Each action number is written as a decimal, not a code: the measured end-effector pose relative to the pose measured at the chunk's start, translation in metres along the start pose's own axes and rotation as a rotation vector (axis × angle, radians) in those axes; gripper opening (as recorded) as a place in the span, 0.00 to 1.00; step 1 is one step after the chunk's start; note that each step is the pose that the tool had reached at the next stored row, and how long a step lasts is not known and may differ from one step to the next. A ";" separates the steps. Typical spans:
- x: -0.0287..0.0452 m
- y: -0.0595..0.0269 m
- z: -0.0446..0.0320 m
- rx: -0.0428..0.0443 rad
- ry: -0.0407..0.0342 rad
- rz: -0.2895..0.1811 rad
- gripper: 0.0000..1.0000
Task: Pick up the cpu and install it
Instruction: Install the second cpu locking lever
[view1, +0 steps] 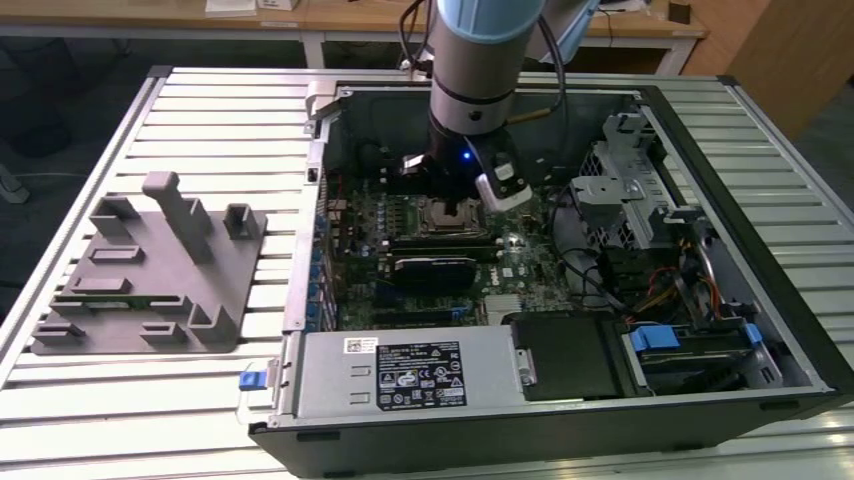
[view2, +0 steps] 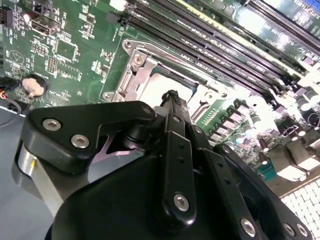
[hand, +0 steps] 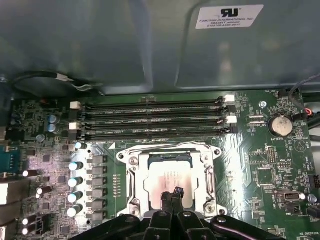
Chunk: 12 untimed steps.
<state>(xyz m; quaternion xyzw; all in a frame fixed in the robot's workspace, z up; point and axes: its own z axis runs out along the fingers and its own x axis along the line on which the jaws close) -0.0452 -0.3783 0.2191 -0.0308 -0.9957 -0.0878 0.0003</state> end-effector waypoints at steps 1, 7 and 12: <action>-0.0003 0.0021 0.0003 0.0096 -0.0004 0.000 0.11; -0.0013 0.0099 0.0018 0.0448 -0.0026 0.000 0.11; -0.0013 0.0099 0.0018 0.0455 -0.0027 0.000 0.11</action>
